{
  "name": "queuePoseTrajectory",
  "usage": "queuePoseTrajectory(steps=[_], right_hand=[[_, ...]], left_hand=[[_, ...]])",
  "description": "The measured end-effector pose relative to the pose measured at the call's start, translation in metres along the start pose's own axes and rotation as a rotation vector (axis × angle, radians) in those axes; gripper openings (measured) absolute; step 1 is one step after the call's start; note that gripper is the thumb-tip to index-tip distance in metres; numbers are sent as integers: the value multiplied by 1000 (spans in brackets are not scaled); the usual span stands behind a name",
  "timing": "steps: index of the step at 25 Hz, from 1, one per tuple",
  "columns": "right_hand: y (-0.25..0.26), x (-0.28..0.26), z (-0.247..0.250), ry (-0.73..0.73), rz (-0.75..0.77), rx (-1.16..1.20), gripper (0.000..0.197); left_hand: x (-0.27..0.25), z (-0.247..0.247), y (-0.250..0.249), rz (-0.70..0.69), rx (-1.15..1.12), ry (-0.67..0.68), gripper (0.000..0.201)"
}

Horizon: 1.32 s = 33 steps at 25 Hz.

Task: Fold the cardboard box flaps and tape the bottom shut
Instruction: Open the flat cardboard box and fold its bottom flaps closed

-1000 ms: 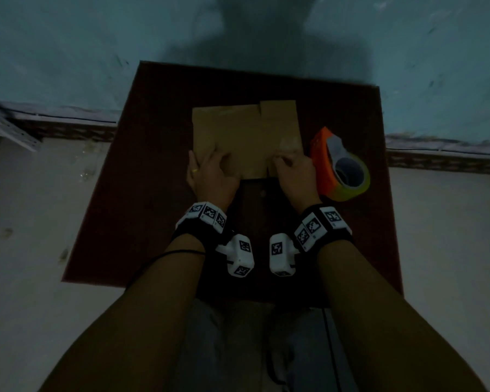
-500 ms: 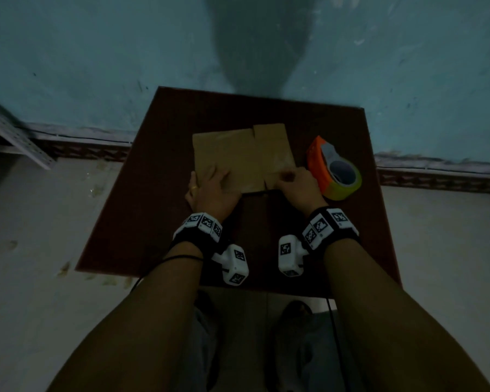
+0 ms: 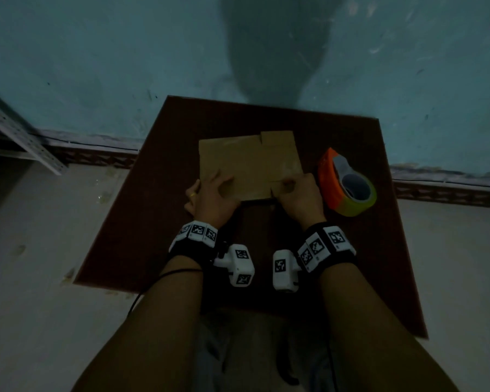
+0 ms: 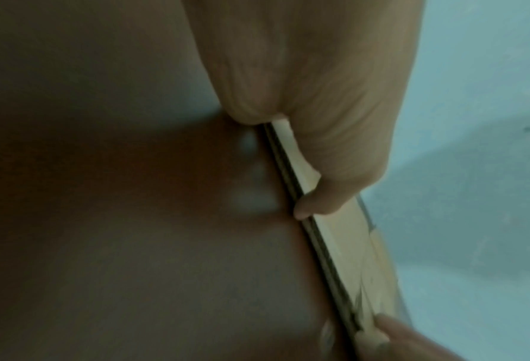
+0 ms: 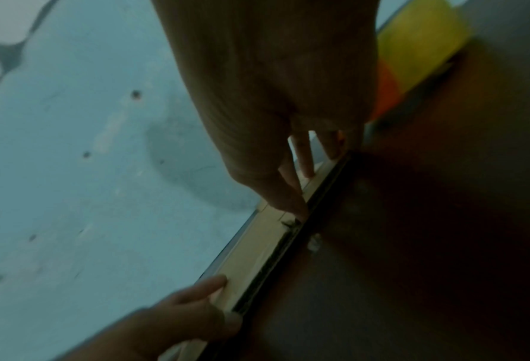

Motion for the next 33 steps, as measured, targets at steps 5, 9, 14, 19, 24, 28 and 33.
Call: queuePoseTrajectory(steps=[5, 9, 14, 19, 24, 28, 33], right_hand=[[21, 9, -1, 57, 0, -12, 58], [47, 7, 6, 25, 26, 228, 56], [77, -9, 27, -75, 163, 341, 47], [87, -29, 48, -207, 266, 468, 50], [93, -43, 61, -286, 370, 611, 57], [88, -41, 57, -281, 339, 598, 59], [86, -37, 54, -289, 293, 573, 51]], left_hand=[[19, 20, 0, 27, -98, -52, 98], [23, 45, -14, 1, -365, -217, 128], [17, 72, -34, -101, -562, -337, 110], [-2, 95, -54, -270, -649, -472, 48], [-13, 111, -62, -344, -715, -540, 32], [-9, 103, -62, -313, -675, -429, 32], [-13, 93, -66, -278, -672, -400, 21]])
Point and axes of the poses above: each hand's wrist, its own x-axis towards the middle knuckle, its own z-axis out of the back of the hand, y = z × x, the point moved 6 cm from there along x, towards the middle knuckle, and after that the axes turned 11 degrees about x, right-handed, at the moved point
